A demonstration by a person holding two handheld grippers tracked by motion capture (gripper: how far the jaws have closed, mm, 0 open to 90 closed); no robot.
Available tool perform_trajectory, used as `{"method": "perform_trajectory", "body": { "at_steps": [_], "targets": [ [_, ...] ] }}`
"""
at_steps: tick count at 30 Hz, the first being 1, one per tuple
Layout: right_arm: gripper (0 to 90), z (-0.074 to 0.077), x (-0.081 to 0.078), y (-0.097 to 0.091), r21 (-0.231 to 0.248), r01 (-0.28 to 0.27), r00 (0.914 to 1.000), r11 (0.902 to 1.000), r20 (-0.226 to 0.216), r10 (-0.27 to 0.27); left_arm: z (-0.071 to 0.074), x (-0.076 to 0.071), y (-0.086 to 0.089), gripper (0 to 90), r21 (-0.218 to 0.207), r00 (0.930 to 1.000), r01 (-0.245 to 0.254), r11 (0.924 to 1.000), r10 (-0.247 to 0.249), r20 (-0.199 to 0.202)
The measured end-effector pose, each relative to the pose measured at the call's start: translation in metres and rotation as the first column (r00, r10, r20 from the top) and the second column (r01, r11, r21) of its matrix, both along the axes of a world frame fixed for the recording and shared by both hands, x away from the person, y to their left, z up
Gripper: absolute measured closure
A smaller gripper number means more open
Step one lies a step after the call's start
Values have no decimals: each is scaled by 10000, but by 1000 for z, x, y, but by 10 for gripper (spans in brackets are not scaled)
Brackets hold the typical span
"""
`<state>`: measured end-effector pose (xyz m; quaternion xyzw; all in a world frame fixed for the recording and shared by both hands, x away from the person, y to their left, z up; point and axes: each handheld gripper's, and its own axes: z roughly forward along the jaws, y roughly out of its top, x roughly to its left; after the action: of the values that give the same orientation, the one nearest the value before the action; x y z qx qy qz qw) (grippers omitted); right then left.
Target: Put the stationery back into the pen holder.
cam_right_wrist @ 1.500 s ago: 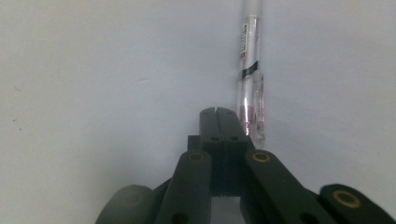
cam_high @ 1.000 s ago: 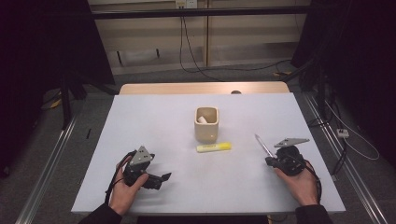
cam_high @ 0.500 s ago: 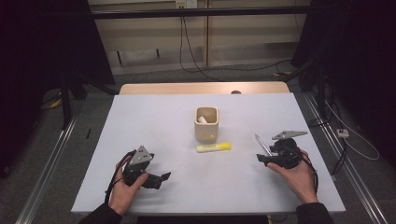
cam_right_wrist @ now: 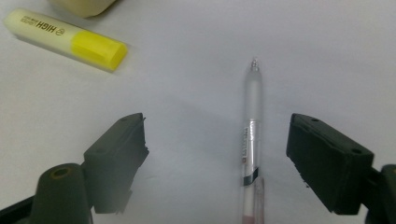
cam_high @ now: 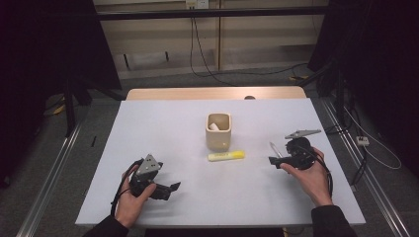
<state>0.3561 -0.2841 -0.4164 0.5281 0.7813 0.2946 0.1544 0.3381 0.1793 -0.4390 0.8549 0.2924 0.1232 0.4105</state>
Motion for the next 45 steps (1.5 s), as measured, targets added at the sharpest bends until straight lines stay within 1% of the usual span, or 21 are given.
{"method": "perform_trajectory", "body": {
  "at_steps": [4, 6, 7, 9, 11, 16, 19, 22, 27, 30, 31, 36, 39, 42, 44, 45],
  "targets": [
    [294, 2, 8, -1, -211, 65, 10000, 9998, -36, -65, 0, 0, 0, 58, -7, 10000, -11, 10000, 11, -2],
    [323, 3, 12, 0, -415, 105, 9999, 9991, -88, -109, 0, 0, 0, 58, -8, 10000, -21, 10000, 21, -14],
    [346, 3, 15, 0, -590, 80, 9999, 9982, -110, -87, 0, 0, 0, 58, -7, 10000, -17, 10000, 17, -13],
    [371, 4, 20, 2, -823, 85, 9996, 9966, -246, -106, 0, 0, 0, 58, -11, 10000, -1, 10000, 1, -5],
    [405, 3, 25, 2, -919, 88, 9995, 9957, -289, -115, 0, 0, 0, 58, -52, 10000, -6, 10000, 6, -29],
    [465, 1, 36, 0, -1101, 210, 9978, 9937, -595, -277, 0, 0, 0, 58, -55, 10000, -25, 10000, 25, -33],
    [512, 0, 41, 0, -1213, 278, 9963, 9922, -773, -374, 0, 0, 0, 58, -7, 10000, -7, 10000, 7, 4],
    [546, -2, 44, 1, -1306, 254, 9929, 9911, -1122, -403, 0, 0, 0, 58, -2, 10000, -2, 10000, 2, 6],
    [598, -4, 48, 5, -1418, 97, 9894, 9898, -1423, -301, 0, 0, 0, 58, -2, 10000, -8, 10000, 8, 1],
    [628, -6, 51, 7, -1600, 23, 9858, 9871, -1652, -291, 0, 0, 0, 58, -12, 10000, -25, 10000, 25, -9],
    [631, -7, 52, 7, -1665, -47, 9853, 9860, -1694, -239, 0, 0, 0, 58, -40, 10000, -24, 10000, 24, -31],
    [661, -9, 55, 9, -1767, -26, 9804, 9843, -1945, -323, 0, 0, 0, 58, -37, 10000, -27, 10000, 27, -31],
    [682, -11, 56, 8, -1844, 33, 9788, 9829, -2007, -409, 0, 0, 1, 58, -1, 10000, -25, 10000, 25, 5],
    [706, -12, 56, 8, -1848, -26, 9766, 9828, -2117, -372, 0, 0, 1, 58, 31, 10000, -13, 10000, 13, 5],
    [715, -12, 56, 9, -1866, -35, 9767, 9824, -2113, -367, 0, 0, 1, 58, 59, 10000, -5, 10000, 5, 28],
    [738, -12, 57, 9, -1868, -65, 9766, 9824, -2124, -339, 0, 0, 1, 58, 61, 10000, -9, 10000, 9, 36]
  ]
}}
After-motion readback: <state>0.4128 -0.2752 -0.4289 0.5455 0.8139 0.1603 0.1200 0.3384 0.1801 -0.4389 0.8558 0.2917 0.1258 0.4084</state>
